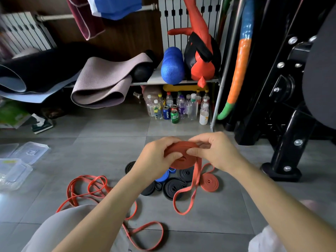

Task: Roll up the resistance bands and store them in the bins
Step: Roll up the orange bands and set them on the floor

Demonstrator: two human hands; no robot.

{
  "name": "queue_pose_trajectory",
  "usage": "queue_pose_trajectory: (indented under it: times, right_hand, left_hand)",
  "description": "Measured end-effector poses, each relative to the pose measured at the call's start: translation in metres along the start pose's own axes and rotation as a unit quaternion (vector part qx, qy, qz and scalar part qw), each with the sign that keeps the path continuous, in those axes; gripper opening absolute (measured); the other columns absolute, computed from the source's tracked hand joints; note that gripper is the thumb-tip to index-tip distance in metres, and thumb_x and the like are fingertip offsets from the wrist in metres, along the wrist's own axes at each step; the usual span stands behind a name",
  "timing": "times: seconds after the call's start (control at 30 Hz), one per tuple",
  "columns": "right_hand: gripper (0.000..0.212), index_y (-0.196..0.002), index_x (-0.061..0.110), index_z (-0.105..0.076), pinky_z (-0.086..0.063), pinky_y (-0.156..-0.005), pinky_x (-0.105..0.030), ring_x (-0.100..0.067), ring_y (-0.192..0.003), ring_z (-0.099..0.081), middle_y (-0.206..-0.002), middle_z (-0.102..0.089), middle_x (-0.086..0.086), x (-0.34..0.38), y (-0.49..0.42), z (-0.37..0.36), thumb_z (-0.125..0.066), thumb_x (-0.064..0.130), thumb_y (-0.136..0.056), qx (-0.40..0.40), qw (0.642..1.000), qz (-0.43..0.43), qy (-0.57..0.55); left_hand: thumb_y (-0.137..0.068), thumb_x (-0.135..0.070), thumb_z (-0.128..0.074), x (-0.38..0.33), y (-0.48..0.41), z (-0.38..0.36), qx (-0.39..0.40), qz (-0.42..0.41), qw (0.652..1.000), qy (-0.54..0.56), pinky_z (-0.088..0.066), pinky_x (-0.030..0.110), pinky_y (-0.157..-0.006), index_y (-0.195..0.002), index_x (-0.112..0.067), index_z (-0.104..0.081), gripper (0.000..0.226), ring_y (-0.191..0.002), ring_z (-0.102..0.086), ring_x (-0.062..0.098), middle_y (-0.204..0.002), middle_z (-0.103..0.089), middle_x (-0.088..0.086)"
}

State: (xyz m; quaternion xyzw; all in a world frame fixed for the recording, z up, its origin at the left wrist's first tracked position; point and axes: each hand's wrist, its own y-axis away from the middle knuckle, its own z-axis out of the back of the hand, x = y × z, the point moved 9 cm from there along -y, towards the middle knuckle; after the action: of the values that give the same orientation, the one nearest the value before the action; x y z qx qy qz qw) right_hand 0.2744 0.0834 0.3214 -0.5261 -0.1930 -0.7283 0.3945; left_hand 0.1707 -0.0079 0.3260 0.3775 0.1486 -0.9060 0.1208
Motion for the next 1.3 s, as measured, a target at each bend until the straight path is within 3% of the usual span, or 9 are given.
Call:
queue_pose_trajectory:
  times: [0.3,0.4,0.5,0.67,0.77,0.93,1.1,1.2,1.3]
  right_hand:
    - [0.021,-0.089,0.032,-0.074,-0.041,-0.062,-0.018,0.002,-0.072,-0.056,-0.075,-0.061,0.017,-0.001,-0.003,0.005,-0.079,0.036,-0.069,-0.02,0.977,0.021,0.209]
    - [0.022,-0.084,0.044,-0.072,-0.052,-0.072,-0.026,-0.001,-0.075,-0.064,-0.079,-0.069,0.014,-0.003,-0.004,0.003,-0.078,0.027,-0.073,-0.007,0.995,0.01,0.102]
    - [0.035,-0.078,0.054,-0.069,-0.057,-0.079,-0.038,-0.013,-0.076,-0.071,-0.081,-0.074,0.011,-0.002,-0.002,0.001,-0.077,0.02,-0.074,-0.005,1.0,-0.004,-0.002]
    - [0.031,-0.077,0.047,-0.071,-0.059,-0.07,-0.03,-0.013,-0.073,-0.071,-0.078,-0.074,0.009,0.0,0.001,0.0,-0.075,0.016,-0.076,-0.005,1.0,-0.002,-0.018]
    - [0.027,-0.076,0.042,-0.07,-0.049,-0.047,-0.013,-0.006,-0.059,-0.068,-0.066,-0.071,0.011,0.0,0.005,-0.005,-0.074,0.015,-0.078,0.005,1.0,-0.012,-0.023]
    - [0.03,-0.083,0.034,-0.07,-0.054,-0.067,-0.017,-0.009,-0.076,-0.071,-0.078,-0.074,0.008,-0.009,0.001,0.001,-0.078,0.008,-0.07,-0.014,0.996,-0.029,-0.086]
    - [0.026,-0.082,0.025,-0.07,-0.052,-0.061,-0.014,-0.006,-0.073,-0.07,-0.075,-0.074,0.009,-0.018,0.0,-0.003,-0.076,0.003,-0.07,-0.006,0.99,-0.058,-0.129]
    - [0.027,-0.083,0.027,-0.069,-0.054,-0.065,-0.017,-0.008,-0.073,-0.07,-0.074,-0.073,0.009,-0.014,0.0,-0.002,-0.075,0.003,-0.073,-0.005,0.994,-0.047,-0.101]
    - [0.025,-0.081,0.027,-0.068,-0.056,-0.073,-0.023,-0.013,-0.075,-0.07,-0.078,-0.073,0.005,-0.013,-0.001,-0.004,-0.074,0.004,-0.075,0.009,0.997,-0.039,-0.06]
  left_hand:
    - [-0.08,-0.013,-0.071,0.005,-0.003,0.014,-0.042,0.007,0.999,0.003,-0.049,0.022,-0.08,-0.097,-0.03,-0.069,0.025,-0.083,-0.063,0.005,-0.088,-0.07,-0.016]
    - [-0.079,-0.007,-0.071,0.006,-0.003,0.017,-0.052,0.026,0.995,0.077,-0.051,0.022,-0.08,-0.085,-0.045,-0.063,0.039,-0.083,-0.066,0.005,-0.085,-0.069,-0.02]
    - [-0.079,0.001,-0.07,0.009,-0.004,0.021,-0.07,0.041,0.984,0.156,-0.053,0.026,-0.081,-0.088,-0.036,-0.064,0.039,-0.084,-0.068,0.011,-0.088,-0.071,-0.011]
    - [-0.082,-0.005,-0.069,0.006,-0.003,0.012,-0.039,0.042,0.982,0.182,-0.056,0.033,-0.078,-0.086,-0.03,-0.065,0.026,-0.083,-0.069,0.019,-0.09,-0.072,0.0]
    - [-0.085,-0.009,-0.067,0.004,-0.001,0.008,-0.039,0.039,0.985,0.164,-0.057,0.032,-0.075,-0.085,-0.035,-0.066,0.026,-0.082,-0.069,0.016,-0.087,-0.072,-0.007]
    - [-0.085,-0.008,-0.065,0.009,0.0,0.015,-0.066,0.081,0.959,0.264,-0.059,0.034,-0.068,-0.084,-0.03,-0.07,0.023,-0.078,-0.07,0.016,-0.081,-0.073,-0.006]
    - [-0.088,-0.01,-0.062,0.019,0.001,0.012,-0.061,0.128,0.933,0.331,-0.06,0.04,-0.067,-0.095,-0.018,-0.067,0.012,-0.079,-0.07,0.02,-0.083,-0.073,0.0]
    - [-0.087,-0.011,-0.064,0.01,-0.001,0.018,-0.087,0.07,0.972,0.207,-0.054,0.02,-0.075,-0.095,-0.028,-0.065,0.019,-0.084,-0.066,0.012,-0.088,-0.069,-0.011]
    - [-0.084,-0.018,-0.067,-0.012,0.006,0.016,-0.094,-0.059,0.991,-0.071,-0.048,0.024,-0.084,-0.121,-0.029,-0.059,0.039,-0.1,-0.058,0.011,-0.111,-0.061,-0.012]
